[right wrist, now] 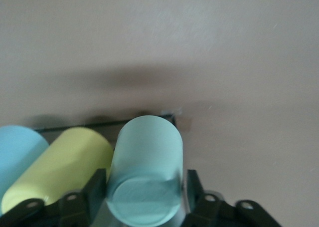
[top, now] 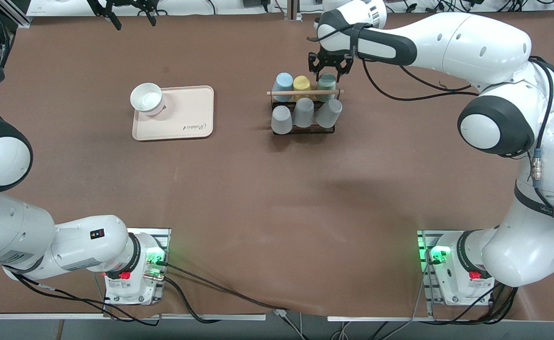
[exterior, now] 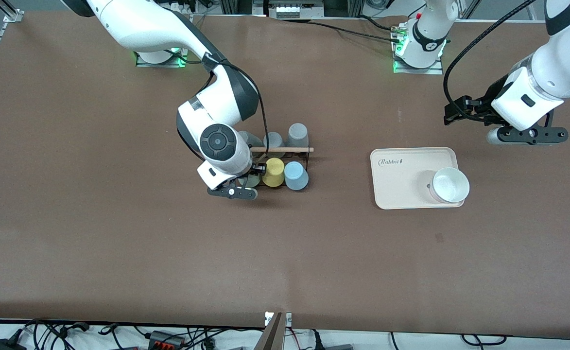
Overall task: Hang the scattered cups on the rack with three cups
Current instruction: 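Open the right gripper and draw it back from the rack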
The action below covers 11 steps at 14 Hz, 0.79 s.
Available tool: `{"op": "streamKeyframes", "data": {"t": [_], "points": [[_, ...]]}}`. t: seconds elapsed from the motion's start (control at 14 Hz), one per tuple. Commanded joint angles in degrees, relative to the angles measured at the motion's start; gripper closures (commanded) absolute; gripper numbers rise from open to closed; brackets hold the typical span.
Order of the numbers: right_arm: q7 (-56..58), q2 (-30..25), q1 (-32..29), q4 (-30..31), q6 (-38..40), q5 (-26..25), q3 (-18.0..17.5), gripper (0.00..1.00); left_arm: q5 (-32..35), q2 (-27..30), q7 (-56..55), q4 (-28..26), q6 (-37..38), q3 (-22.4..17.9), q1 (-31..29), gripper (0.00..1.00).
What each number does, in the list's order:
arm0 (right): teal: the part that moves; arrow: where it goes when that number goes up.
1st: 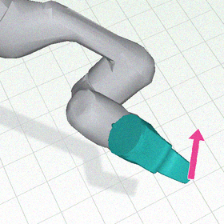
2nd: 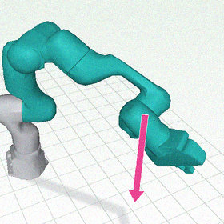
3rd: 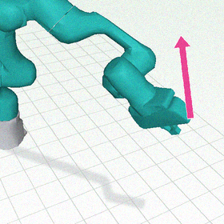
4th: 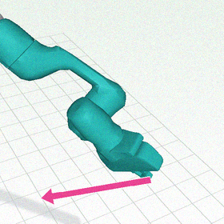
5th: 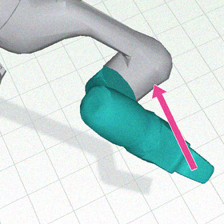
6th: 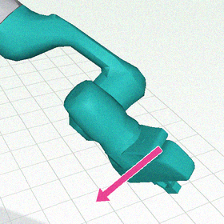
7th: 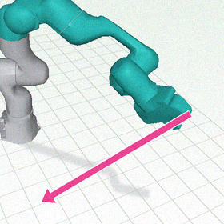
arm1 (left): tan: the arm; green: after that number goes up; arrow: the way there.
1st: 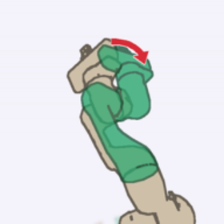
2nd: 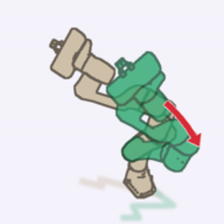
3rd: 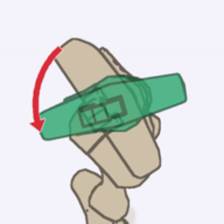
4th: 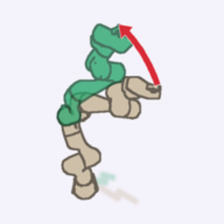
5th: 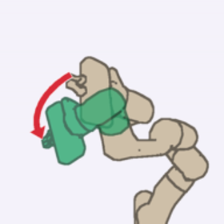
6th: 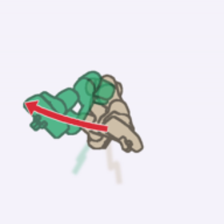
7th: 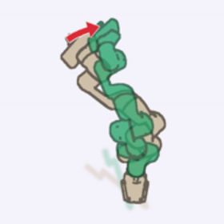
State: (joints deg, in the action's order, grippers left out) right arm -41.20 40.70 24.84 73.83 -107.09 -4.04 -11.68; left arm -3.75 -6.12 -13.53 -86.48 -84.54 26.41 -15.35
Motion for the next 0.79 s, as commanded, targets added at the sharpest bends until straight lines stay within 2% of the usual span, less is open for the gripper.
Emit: {"op": "streamKeyframes", "data": {"t": [0.0, 0.07, 0.29, 0.43, 0.71], "points": [[4.80, -3.95, -2.77, -1.05, 1.96, -0.97, 0.25, 0.00, -0.04, 0.32, 0.70, 0.79, 1.13, 0.13, -0.30, 0.00], [4.81, -4.40, -3.65, -1.84, 3.10, -0.97, 0.51, 0.00, 1.36, 0.32, 0.70, 0.79, 1.04, 0.22, -0.30, 0.00], [4.81, -4.93, -7.87, -10.08, 10.47, -0.97, 0.95, 0.00, 1.90, 0.41, 0.87, 0.79, 1.30, 0.22, -0.21, 0.00], [5.95, -6.49, -13.03, -12.21, 14.35, -0.89, 0.87, 0.00, 1.82, 0.32, 1.31, 0.79, 1.30, 0.13, -0.38, 0.00], [25.35, -13.09, -24.72, -10.99, 18.74, -1.06, 0.52, 0.00, 1.82, 0.32, 1.40, 0.87, 1.39, 0.13, -0.30, 0.00]]}}
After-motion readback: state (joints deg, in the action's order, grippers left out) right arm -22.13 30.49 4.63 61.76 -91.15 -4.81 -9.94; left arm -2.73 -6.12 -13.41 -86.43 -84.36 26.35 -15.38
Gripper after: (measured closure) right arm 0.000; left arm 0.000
